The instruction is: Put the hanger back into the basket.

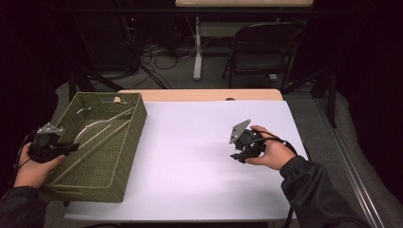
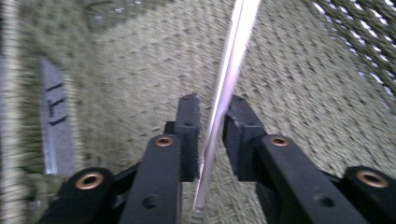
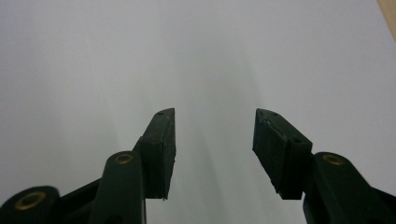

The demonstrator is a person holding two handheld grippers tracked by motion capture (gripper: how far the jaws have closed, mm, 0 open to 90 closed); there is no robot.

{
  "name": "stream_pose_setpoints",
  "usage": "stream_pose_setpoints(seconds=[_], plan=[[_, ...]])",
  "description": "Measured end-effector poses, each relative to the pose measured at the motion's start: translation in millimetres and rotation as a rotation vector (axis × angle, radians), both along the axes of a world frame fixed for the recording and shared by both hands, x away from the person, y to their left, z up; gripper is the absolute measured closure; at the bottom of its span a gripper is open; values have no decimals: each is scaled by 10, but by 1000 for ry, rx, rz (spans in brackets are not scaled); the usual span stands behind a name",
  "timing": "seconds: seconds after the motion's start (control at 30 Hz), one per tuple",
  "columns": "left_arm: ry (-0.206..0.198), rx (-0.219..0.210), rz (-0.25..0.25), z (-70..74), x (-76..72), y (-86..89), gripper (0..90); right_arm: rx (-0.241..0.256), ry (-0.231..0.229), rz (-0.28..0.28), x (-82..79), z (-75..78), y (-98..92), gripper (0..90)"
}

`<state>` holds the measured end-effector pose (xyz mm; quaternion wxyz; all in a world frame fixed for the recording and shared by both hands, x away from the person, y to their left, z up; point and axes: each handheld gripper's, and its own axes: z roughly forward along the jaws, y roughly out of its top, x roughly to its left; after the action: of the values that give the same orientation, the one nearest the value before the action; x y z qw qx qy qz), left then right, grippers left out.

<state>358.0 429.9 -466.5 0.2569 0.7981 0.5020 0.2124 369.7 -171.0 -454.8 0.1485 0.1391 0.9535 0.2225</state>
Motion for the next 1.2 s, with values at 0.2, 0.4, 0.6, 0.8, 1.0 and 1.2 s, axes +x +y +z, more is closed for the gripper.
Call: stream_pose_setpoints(seconds=[0.2,0.4,0.6,0.8,1.0,1.2], plan=[[-64,-37,93,94,-31,133,605,3,-1,0,1,-2,-6,490],[-61,5,165,124,-83,197,520,4,-2,-4,-2,3,-16,490],[-69,-8,223,157,-139,254,490,8,-6,-1,-15,9,-17,489],[-103,-36,166,217,-281,154,488,27,-7,-6,-60,25,-27,478],[-118,-50,95,283,-433,-34,486,30,-10,-2,-129,5,-66,474],[-139,-76,36,349,-602,-242,486,52,-16,-12,-244,-19,-114,468]])
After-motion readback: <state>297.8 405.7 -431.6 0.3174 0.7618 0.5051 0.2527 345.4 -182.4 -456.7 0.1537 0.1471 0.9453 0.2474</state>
